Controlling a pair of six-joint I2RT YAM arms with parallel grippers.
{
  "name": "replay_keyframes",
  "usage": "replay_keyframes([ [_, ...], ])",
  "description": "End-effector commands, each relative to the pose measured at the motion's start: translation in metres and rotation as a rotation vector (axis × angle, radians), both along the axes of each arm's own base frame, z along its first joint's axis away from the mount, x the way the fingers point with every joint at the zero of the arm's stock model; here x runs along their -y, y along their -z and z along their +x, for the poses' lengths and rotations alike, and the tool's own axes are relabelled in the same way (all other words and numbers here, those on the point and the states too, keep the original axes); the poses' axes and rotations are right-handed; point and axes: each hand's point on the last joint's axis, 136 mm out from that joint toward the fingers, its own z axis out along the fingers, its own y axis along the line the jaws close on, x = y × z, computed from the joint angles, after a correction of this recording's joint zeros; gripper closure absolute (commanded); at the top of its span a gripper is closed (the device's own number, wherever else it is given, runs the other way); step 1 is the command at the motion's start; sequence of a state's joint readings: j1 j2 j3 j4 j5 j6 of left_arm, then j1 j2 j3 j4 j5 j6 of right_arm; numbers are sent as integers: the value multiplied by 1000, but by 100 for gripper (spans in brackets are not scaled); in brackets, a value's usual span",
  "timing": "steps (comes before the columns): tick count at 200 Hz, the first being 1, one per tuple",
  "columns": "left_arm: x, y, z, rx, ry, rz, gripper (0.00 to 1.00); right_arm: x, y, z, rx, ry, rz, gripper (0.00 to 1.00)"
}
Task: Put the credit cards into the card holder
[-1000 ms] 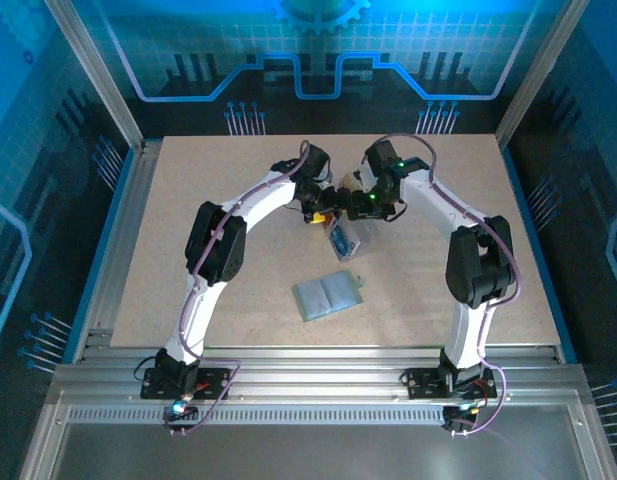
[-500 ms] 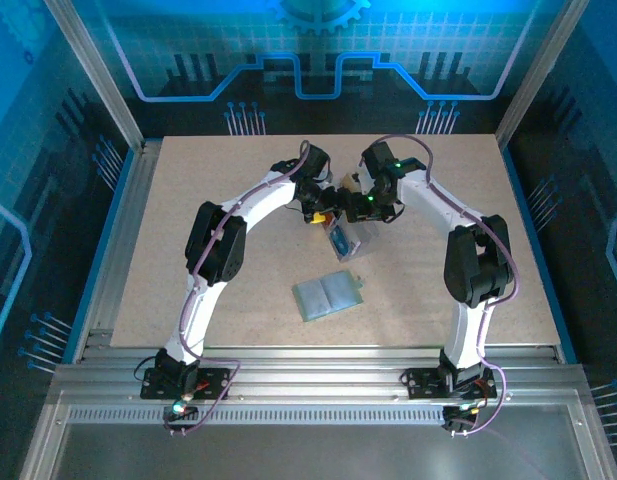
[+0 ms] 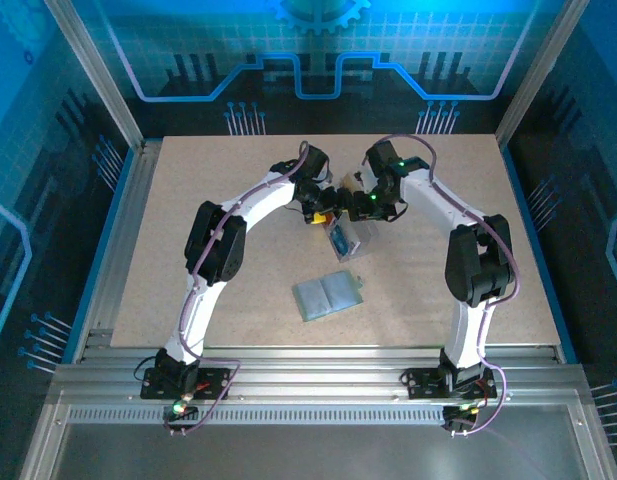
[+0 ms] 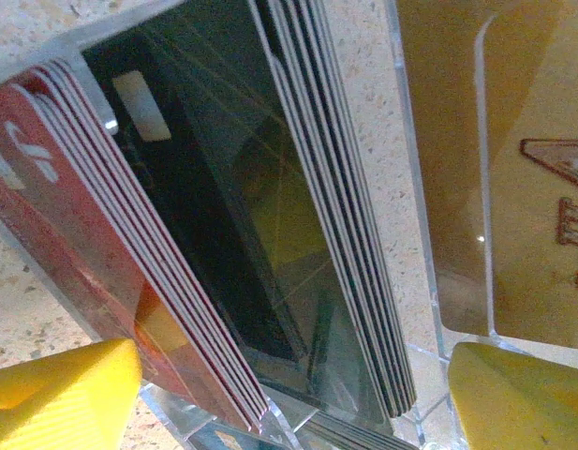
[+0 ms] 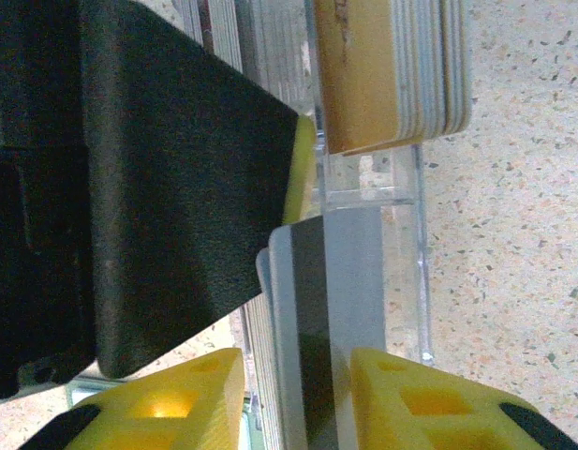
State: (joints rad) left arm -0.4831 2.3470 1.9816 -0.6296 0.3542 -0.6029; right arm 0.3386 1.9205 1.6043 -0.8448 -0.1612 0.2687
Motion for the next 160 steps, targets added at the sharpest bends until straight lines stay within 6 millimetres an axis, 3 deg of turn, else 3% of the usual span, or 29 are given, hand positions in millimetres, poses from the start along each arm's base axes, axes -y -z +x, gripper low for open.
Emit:
replay_keyframes([
  [1, -1, 7, -6, -30, -8, 0, 13, -13, -19, -5, 6, -32, 90, 66],
  [160, -1, 11, -8, -40, -13, -1, 14, -16, -39, -2, 21, -27, 171, 66],
])
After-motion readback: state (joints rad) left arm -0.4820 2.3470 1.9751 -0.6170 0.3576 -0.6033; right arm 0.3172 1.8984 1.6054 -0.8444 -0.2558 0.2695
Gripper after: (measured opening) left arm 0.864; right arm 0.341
